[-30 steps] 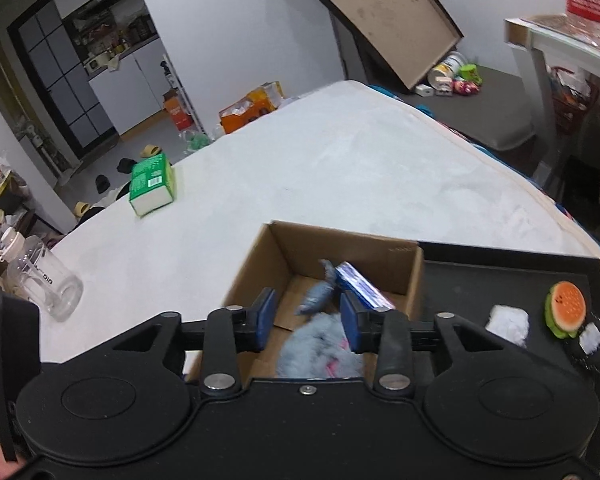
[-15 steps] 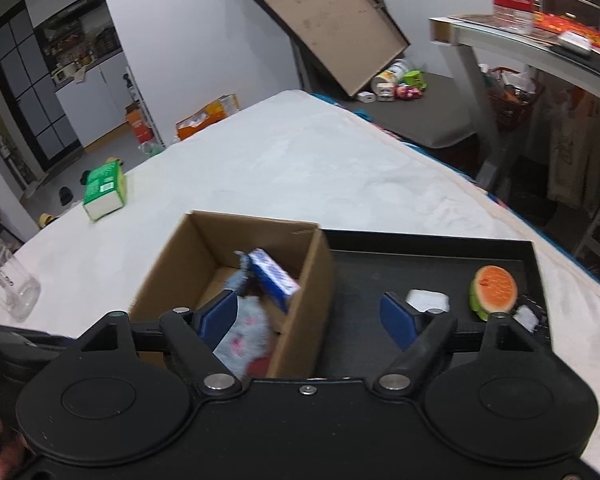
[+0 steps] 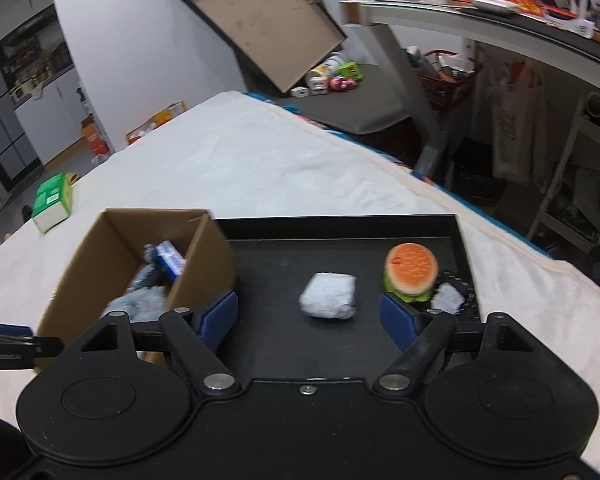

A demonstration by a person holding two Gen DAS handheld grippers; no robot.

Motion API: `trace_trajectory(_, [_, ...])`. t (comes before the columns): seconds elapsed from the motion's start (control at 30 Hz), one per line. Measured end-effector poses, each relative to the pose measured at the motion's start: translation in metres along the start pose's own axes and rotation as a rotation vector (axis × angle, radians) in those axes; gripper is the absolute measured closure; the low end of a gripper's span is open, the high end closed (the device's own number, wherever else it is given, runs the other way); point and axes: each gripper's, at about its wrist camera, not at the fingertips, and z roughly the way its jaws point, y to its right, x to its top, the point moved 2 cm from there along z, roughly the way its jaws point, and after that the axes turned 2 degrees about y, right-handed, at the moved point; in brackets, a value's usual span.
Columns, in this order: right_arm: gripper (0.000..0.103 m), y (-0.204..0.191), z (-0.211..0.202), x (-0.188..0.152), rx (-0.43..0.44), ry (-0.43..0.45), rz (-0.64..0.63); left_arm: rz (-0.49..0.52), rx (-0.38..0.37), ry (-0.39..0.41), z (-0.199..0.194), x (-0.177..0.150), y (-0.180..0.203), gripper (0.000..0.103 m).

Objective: Organize soft objects
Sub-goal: 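Move the right tool back over the tray to the black beaded pouch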

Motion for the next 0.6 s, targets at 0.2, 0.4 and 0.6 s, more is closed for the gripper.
trace_trajectory(0.2, [0.028, 0.030, 0.007, -0.004, -0.032, 0.012, 0.012, 0.028, 0.033, 0.036, -0.006, 0.002, 0.007, 0.055])
trace_trajectory(0.4, [0.031, 0.055, 0.022, -0.011, -0.057, 0.008, 0.012, 0.048, 0.040, 0.016, -0.002, 0.003, 0.013, 0.055])
trace_trajectory(0.6, [0.037, 0.070, 0.037, -0.018, -0.060, -0.002, 0.026, 0.080, 0.048, -0.005, 0.002, 0.005, 0.023, 0.055])
